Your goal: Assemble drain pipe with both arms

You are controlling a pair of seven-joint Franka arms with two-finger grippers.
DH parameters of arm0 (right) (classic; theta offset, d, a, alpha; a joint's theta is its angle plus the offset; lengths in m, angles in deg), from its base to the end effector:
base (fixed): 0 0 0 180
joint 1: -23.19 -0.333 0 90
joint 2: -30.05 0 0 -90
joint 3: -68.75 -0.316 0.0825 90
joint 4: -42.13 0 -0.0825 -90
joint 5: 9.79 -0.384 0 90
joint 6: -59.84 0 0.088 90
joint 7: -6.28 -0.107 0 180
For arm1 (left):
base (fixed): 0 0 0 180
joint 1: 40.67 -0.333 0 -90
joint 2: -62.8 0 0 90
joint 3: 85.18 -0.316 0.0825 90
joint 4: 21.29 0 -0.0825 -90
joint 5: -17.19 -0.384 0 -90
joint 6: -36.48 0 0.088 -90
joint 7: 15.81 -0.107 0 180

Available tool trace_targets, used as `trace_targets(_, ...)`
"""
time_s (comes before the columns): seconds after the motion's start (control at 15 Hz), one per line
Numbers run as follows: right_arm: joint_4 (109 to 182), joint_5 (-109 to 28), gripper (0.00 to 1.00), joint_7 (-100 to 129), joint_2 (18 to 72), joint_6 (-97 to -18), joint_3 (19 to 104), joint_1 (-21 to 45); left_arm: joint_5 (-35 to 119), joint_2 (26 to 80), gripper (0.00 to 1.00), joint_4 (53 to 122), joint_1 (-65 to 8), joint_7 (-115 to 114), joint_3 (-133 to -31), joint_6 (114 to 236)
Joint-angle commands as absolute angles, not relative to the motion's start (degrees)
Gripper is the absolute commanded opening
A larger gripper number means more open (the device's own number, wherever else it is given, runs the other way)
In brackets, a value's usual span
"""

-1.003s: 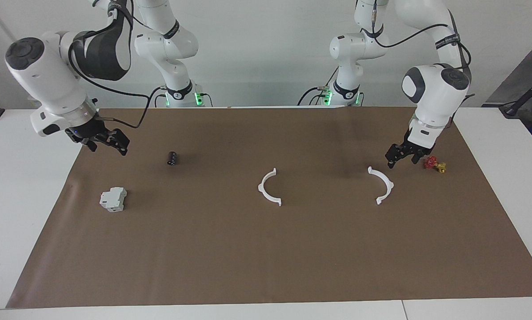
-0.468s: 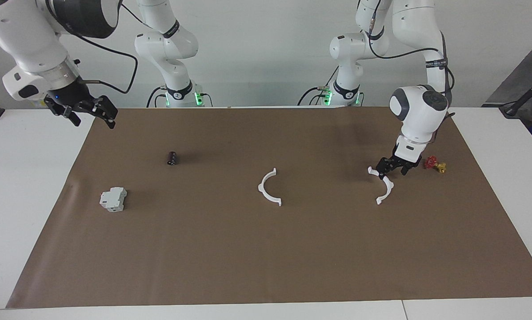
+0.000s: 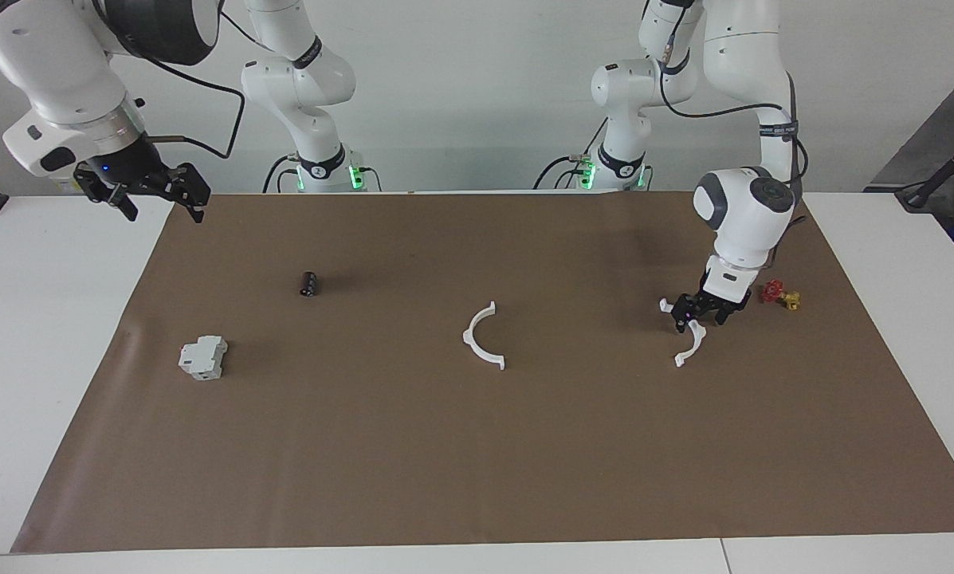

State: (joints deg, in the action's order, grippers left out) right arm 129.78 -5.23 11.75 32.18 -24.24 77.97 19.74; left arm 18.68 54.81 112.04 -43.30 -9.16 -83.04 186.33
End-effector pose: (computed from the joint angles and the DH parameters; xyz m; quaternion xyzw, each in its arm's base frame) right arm 0.5511 -0.0632 0.6152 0.9979 -0.0048 -0.0534 0.0377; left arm 0.5329 0.0051 0.2935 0.9945 0.0732 0.0737 0.0139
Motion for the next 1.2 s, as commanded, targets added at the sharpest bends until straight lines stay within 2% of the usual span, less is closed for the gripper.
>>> trace_targets(0.0, 132.56, -7.48, 1.00, 11.75, 30.05, -24.01, 78.32, 20.38, 19.30, 54.36, 1.00, 111.43, -43.13, -7.90, -82.99, 187.03)
trace_targets(0.13, 133.44, -9.35, 1.00, 9.98, 29.61, -24.09, 78.42, 21.78, 19.30, 54.36, 1.00, 111.43, -43.22, -7.81, -82.99, 187.12)
trace_targets(0.87, 133.98, -7.07, 1.00, 8.14, 29.52, -28.13, 77.36, 19.77, 19.30, 54.54, 0.99, 110.64, -42.25, -7.19, -82.99, 185.36)
trace_targets(0.94, 133.89, -7.07, 1.00, 7.00, 29.61, -28.66, 77.36, 19.15, 19.30, 54.54, 0.96, 110.55, -42.34, -7.19, -83.07, 185.36)
trace_targets(1.14, 133.97, -7.42, 1.00, 6.72, 29.61, -29.19, 77.45, 19.58, 19.39, 54.54, 0.71, 110.55, -42.34, -7.19, -83.07, 185.36)
